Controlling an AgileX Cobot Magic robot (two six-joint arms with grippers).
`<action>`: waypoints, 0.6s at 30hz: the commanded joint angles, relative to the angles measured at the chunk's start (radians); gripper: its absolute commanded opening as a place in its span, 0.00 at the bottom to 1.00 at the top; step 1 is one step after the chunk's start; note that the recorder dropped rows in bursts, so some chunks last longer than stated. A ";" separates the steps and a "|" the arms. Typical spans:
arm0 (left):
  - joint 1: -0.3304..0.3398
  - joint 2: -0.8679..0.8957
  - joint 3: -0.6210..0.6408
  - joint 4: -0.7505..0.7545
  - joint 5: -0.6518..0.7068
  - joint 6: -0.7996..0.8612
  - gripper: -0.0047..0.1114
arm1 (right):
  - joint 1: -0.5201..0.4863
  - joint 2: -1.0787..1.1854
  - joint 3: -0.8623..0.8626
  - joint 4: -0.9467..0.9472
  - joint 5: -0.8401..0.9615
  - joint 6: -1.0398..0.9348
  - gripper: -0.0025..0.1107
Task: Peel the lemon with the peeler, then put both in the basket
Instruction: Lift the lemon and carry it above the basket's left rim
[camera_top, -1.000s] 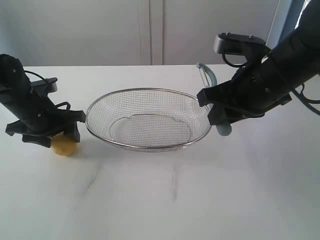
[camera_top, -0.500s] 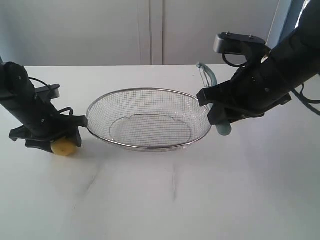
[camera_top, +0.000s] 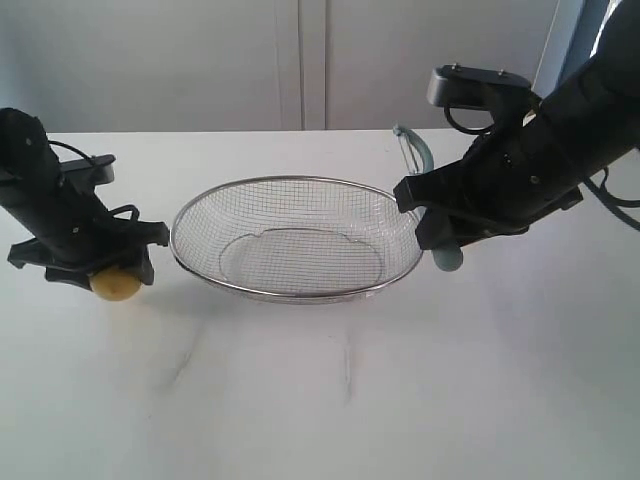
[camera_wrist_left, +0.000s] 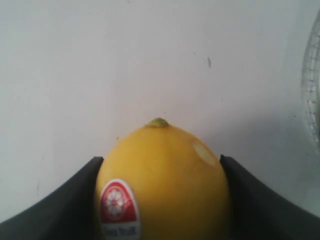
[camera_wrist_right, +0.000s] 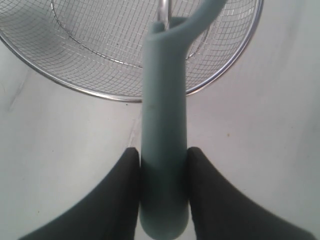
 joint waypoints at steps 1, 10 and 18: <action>-0.003 -0.049 -0.002 0.005 0.022 0.013 0.04 | -0.012 -0.011 0.002 0.002 -0.010 -0.009 0.02; -0.003 -0.110 -0.002 0.020 0.032 0.084 0.04 | -0.012 -0.011 0.002 0.002 -0.010 -0.009 0.02; -0.003 -0.168 -0.002 0.018 0.039 0.110 0.04 | -0.012 -0.011 0.002 0.002 -0.010 -0.009 0.02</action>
